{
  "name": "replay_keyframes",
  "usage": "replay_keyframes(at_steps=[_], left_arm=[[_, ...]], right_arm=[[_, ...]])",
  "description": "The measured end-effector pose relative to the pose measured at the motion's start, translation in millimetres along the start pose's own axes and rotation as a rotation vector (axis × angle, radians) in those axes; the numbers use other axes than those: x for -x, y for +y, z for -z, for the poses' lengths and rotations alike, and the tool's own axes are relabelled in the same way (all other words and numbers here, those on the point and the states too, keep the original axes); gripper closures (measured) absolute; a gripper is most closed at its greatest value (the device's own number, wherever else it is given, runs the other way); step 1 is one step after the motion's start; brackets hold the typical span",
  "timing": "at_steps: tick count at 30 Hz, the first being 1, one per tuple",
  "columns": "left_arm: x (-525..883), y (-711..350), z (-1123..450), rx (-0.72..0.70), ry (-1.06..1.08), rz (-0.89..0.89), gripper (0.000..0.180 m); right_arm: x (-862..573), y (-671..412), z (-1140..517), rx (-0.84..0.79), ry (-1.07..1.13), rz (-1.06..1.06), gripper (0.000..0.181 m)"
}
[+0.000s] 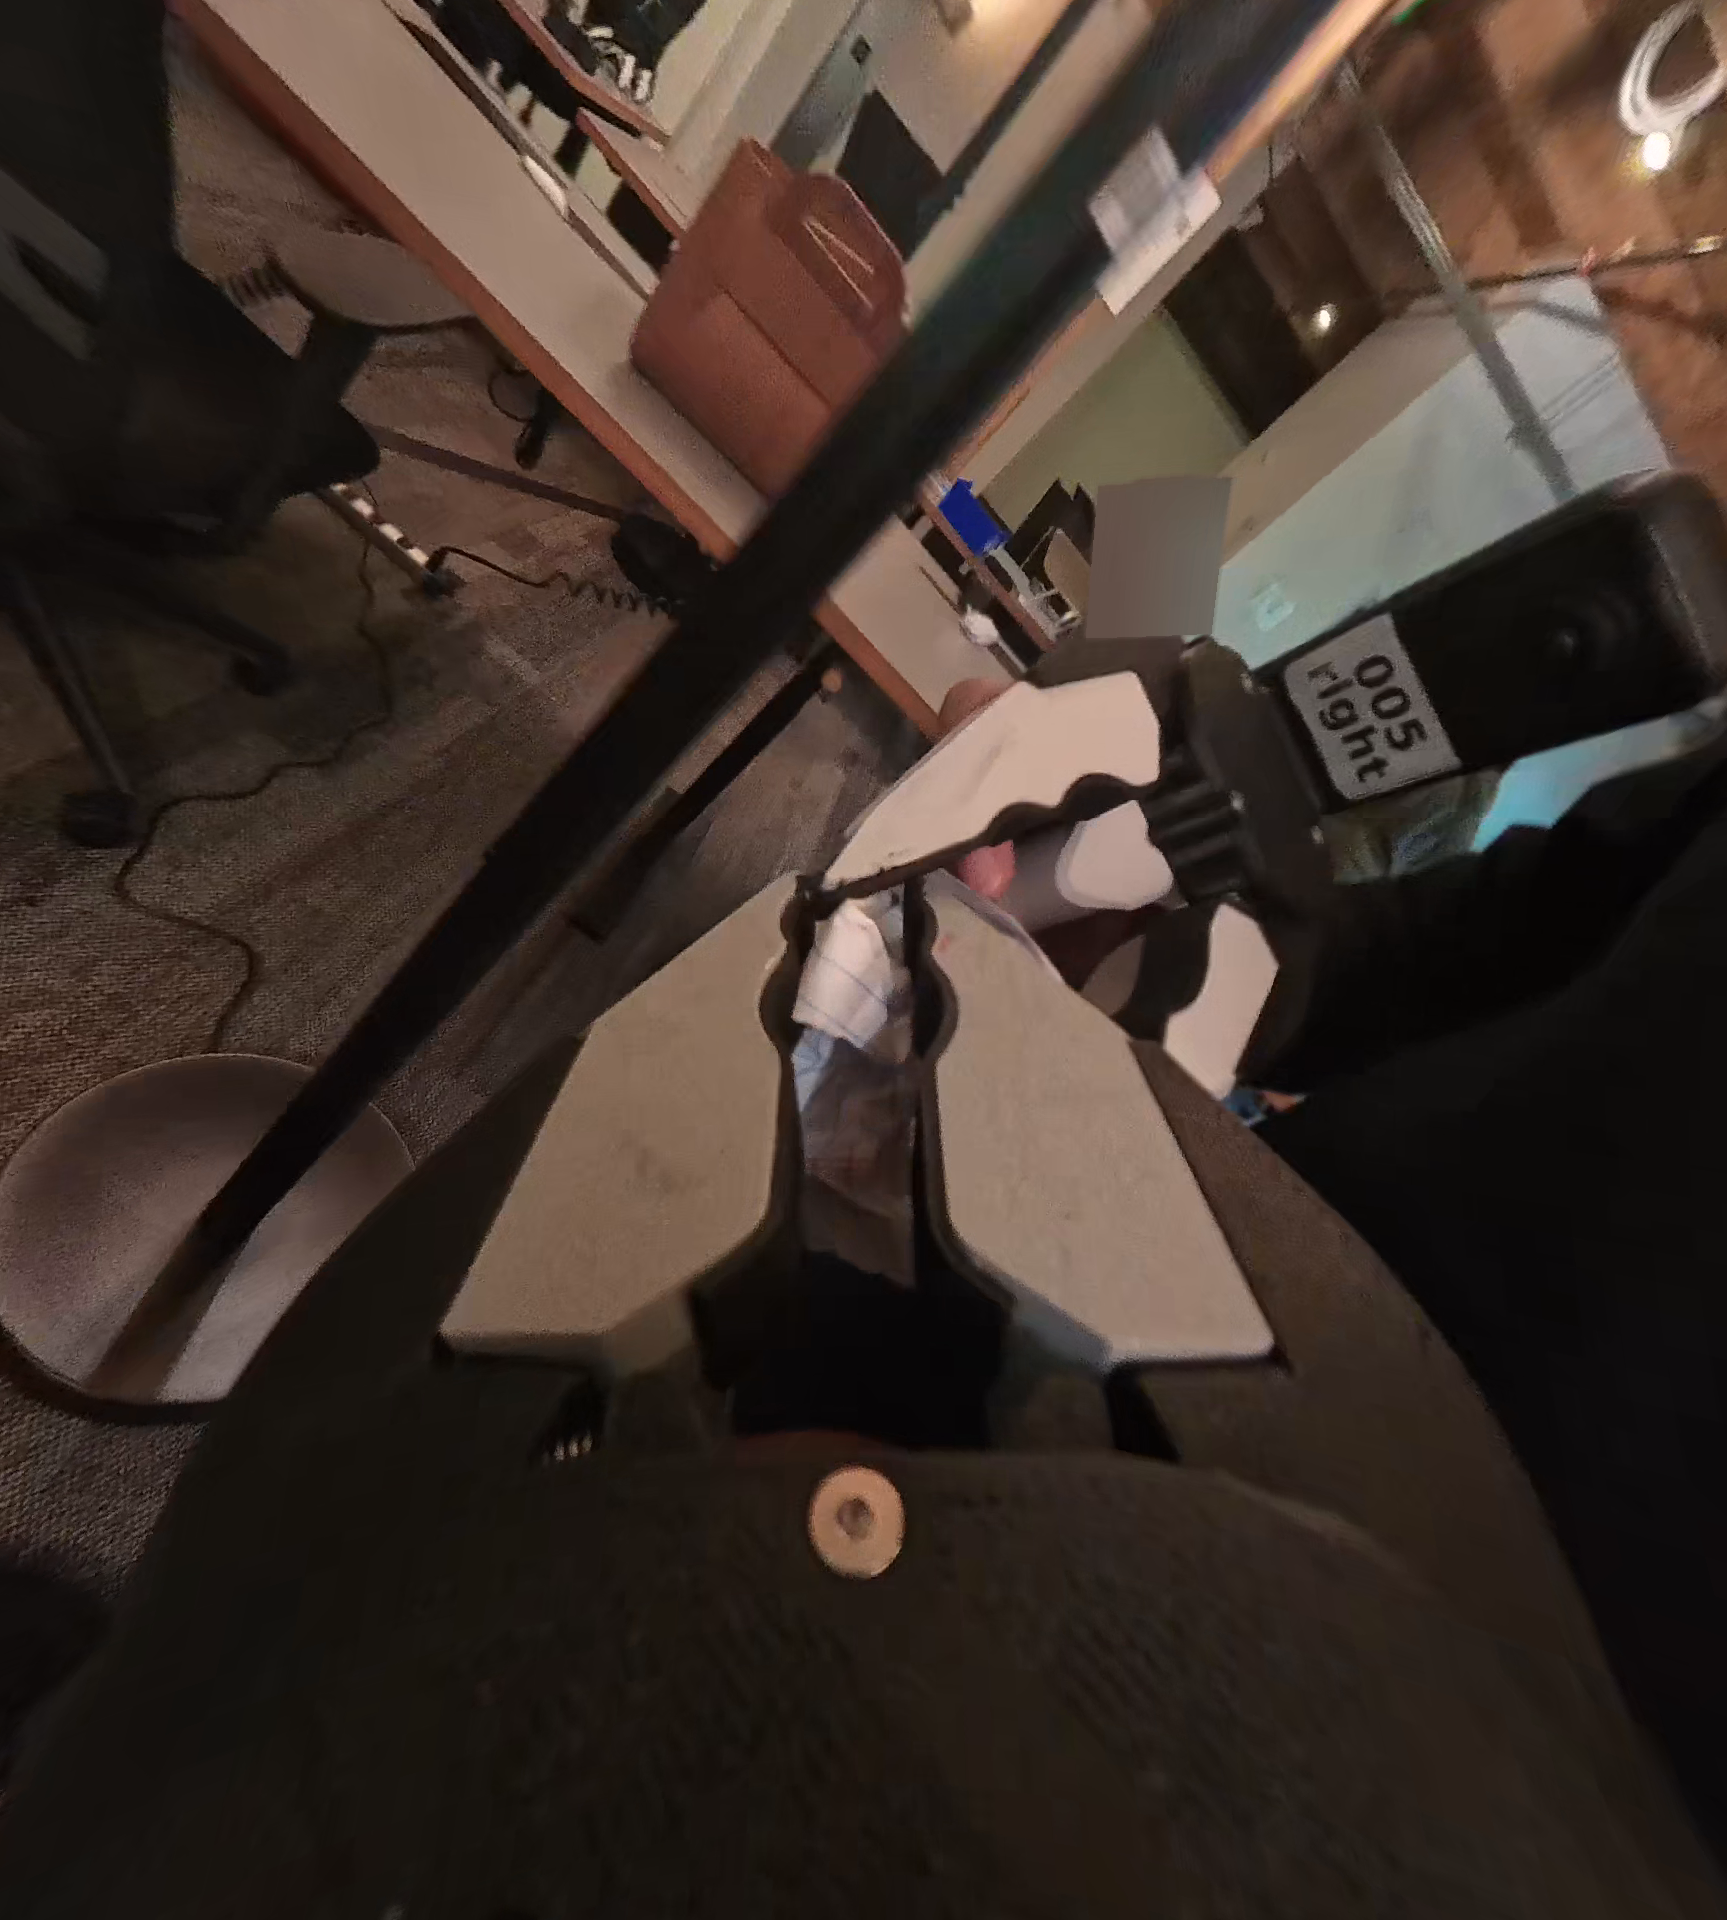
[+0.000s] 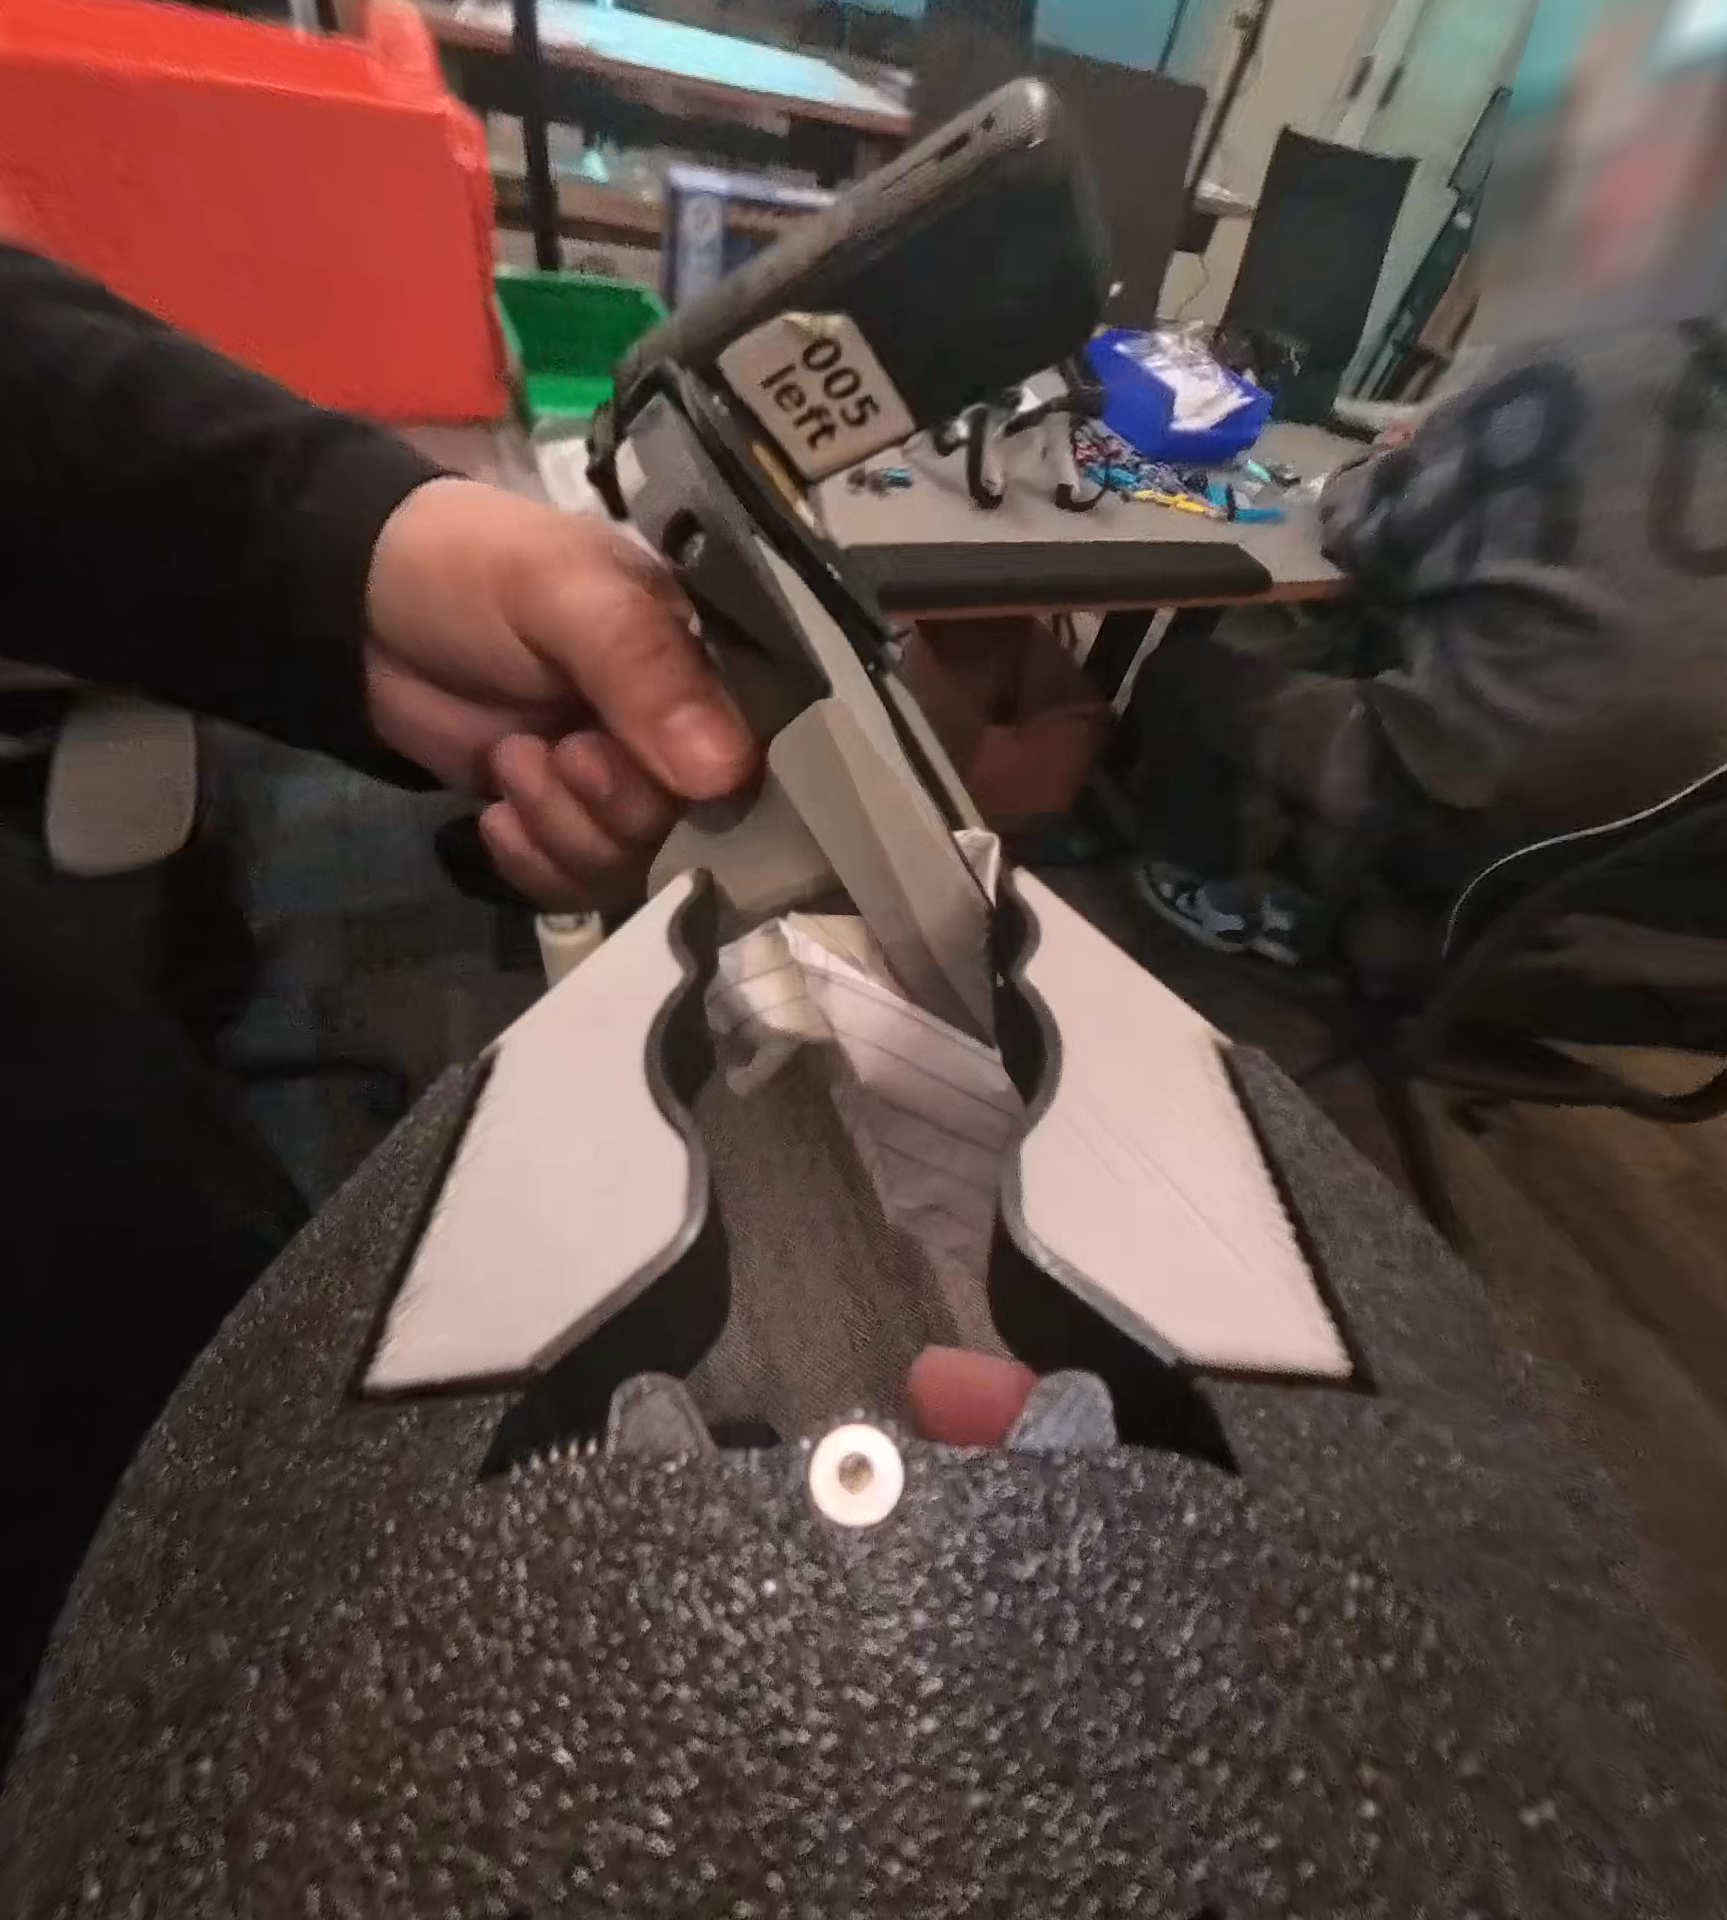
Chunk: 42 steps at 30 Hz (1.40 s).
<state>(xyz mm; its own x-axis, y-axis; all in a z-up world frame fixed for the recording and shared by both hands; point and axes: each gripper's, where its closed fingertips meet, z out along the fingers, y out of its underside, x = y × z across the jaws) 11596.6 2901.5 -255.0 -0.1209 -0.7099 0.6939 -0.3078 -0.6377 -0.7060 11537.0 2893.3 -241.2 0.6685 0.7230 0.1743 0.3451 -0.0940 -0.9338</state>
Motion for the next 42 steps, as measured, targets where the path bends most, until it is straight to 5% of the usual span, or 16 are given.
replay_keyframes(at_steps=[8,13,16,20,22,27,37,42], left_arm=[[108.1,-156.8,-20.8,0.095,0.161,0.056,0.166],[187.7,-247.7,-38.5,0.016,0.344,0.219,0.166],[233.8,-292.4,-55.3,0.021,0.35,0.097,0.166],[293.3,-363.4,-83.4,-0.006,0.345,-0.02,0.166],[316.6,-404.7,-92.7,-0.058,0.344,-0.08,0.166],[374.0,-492.1,-125.8,-0.041,0.341,-0.165,0.165],[527.1,-732.6,-214.5,-0.084,0.159,-0.311,0.124],[623.4,-877.5,-271.3,-0.143,-0.043,-0.39,0.128]], right_arm=[[-198.1,-18.9,-61.9,-0.028,0.058,-0.11,0.137],[-304.4,-0.7,-79.6,0.062,0.237,-0.087,0.114],[-370.6,15.0,-93.0,0.117,0.36,-0.166,0.104],[-465.1,21.6,-118.6,0.161,0.535,-0.158,0.12],[-512.4,26.3,-129.0,0.239,0.592,-0.183,0.16],[-624.5,23.6,-140.2,0.222,0.712,-0.239,0.167],[-836.4,105.0,-152.1,0.163,0.696,-0.412,0.17],[-977.2,153.8,-153.2,0.149,0.622,-0.463,0.17]])
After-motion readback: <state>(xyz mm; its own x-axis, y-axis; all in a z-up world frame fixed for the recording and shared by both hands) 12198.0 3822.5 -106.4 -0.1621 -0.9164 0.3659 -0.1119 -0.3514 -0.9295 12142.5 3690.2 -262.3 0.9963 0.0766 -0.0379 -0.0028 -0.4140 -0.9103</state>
